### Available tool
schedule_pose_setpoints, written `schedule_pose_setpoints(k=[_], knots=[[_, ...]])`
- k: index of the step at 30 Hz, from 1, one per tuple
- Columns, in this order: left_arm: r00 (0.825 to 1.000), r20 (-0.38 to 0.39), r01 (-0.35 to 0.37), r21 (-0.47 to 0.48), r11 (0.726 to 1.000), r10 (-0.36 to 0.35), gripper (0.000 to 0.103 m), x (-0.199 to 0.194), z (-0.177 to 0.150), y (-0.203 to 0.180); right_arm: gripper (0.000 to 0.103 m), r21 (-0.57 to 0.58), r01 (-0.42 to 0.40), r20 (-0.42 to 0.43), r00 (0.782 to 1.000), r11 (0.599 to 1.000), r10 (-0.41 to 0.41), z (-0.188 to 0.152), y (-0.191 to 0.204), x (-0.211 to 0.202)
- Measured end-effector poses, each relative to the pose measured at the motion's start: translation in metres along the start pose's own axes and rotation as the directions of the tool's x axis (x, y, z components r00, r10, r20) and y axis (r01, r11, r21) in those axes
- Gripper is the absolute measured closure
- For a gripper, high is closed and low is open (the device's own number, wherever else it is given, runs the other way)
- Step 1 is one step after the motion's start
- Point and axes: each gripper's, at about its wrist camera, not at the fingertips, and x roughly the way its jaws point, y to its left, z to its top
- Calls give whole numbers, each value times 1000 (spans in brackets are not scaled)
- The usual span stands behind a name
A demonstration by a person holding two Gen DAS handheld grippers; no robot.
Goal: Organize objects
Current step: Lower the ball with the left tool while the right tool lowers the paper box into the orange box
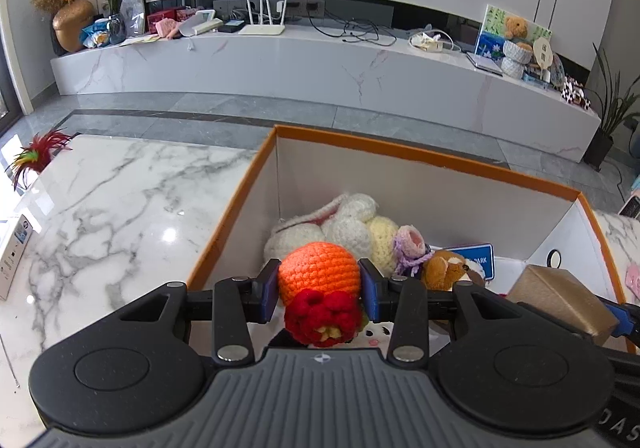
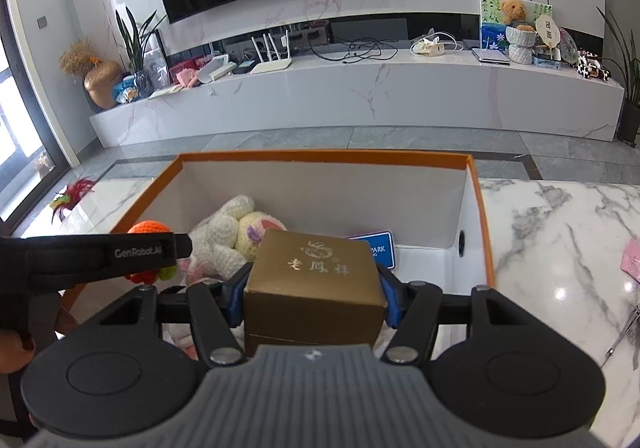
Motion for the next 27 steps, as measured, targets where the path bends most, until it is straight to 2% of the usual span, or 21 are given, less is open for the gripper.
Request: schedule_pose_setpoints(k=[11, 27], knots=[[998, -42, -51, 46, 998, 53, 56, 17, -4, -3, 40, -5, 44, -32, 998, 999, -45, -2, 3, 17], [996, -74, -46, 61, 997, 51, 56, 28, -4, -3, 40, -21, 79, -41, 996, 997, -80, -4, 4, 29]])
